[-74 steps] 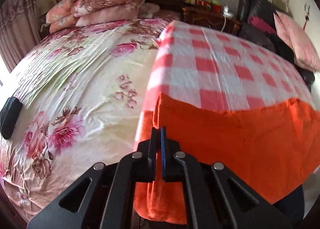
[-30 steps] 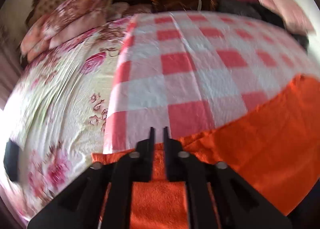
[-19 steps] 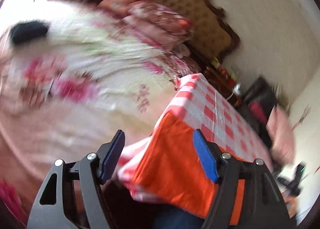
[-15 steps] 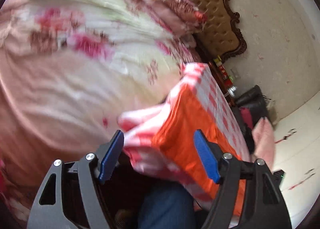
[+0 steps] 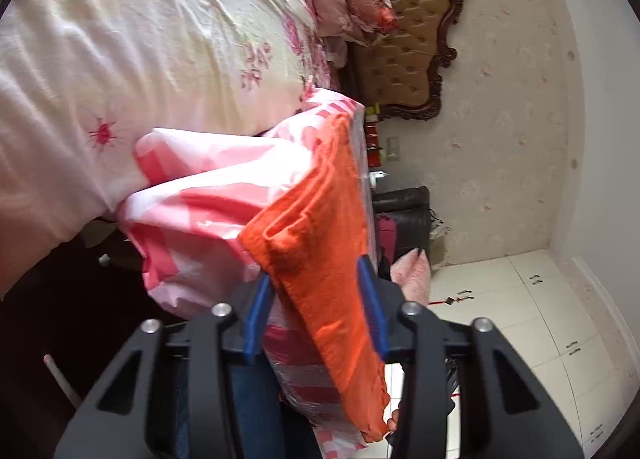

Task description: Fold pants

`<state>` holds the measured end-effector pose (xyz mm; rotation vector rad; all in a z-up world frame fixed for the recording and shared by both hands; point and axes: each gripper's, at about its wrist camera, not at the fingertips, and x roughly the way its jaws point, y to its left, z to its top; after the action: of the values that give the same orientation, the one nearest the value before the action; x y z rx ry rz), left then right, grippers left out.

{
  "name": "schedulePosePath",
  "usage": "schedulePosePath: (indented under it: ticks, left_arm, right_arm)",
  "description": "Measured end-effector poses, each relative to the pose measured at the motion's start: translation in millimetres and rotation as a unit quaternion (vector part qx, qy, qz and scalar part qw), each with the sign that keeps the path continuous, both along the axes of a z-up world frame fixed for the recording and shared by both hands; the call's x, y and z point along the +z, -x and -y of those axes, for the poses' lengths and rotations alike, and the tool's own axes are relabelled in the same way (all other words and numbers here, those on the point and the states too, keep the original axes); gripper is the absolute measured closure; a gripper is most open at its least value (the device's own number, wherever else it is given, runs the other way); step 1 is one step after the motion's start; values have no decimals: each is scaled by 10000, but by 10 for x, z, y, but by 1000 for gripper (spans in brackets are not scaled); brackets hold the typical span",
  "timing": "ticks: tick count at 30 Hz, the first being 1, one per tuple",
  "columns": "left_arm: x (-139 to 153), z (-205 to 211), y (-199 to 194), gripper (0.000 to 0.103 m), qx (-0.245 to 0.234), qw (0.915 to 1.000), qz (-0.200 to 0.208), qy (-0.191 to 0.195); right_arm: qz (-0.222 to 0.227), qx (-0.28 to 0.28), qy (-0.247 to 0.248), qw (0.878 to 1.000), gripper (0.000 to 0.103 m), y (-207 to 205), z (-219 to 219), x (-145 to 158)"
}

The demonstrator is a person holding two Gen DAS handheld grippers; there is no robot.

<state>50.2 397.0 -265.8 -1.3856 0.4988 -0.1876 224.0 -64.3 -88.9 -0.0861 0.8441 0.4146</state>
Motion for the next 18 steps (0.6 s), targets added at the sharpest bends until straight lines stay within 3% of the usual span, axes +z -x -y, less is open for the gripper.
schedulePosePath:
  ticks: [3, 4, 5, 8, 12, 13, 14, 15, 16, 17, 18]
  left_arm:
    - [83, 16, -46, 76, -91, 9993, -191, -297]
    - [103, 16, -48, 90, -103, 9985, -347, -417]
    - [157, 14, -50, 94, -132, 9973, -463, -561]
    - [377, 36, -5, 99, -190, 9928, -481, -1085]
    - [505, -10, -113, 99, -177, 9886, -620, -1359]
    - [522, -1, -128, 90, -181, 9862, -751, -1467]
    - [556, 1, -122, 57, -132, 9797, -1013, -1722]
    - [622, -23, -60, 42, 105, 9704, -1299, -2034]
    - [687, -44, 0, 36, 271, 9646, -1399, -2217]
    - [814, -55, 25, 36, 377, 9516, -1533, -2637]
    - [983, -18, -6, 36, 425, 9302, -1631, -3262]
  right_arm:
    - [288, -451, -22, 9986, 41, 267, 353, 84]
    - [270, -677, 43, 9973, 41, 285, 510, 85]
    - [240, -835, 116, 9962, 41, 267, 630, 75]
    - [61, -1374, 286, 9901, 41, 277, 1251, 24]
    - [-9, -1885, 429, 9811, 41, 208, 1850, -47]
    - [19, -1993, 509, 9786, 41, 181, 1995, -46]
    - [37, -2077, 609, 9763, 41, 155, 2094, -51]
    - [44, -2113, 684, 9750, 41, 117, 2194, -63]
    - [55, -2124, 748, 9743, 41, 95, 2257, -68]
    - [68, -2140, 896, 9727, 41, 61, 2358, -64]
    - [60, -2123, 990, 9722, 41, 48, 2419, -58]
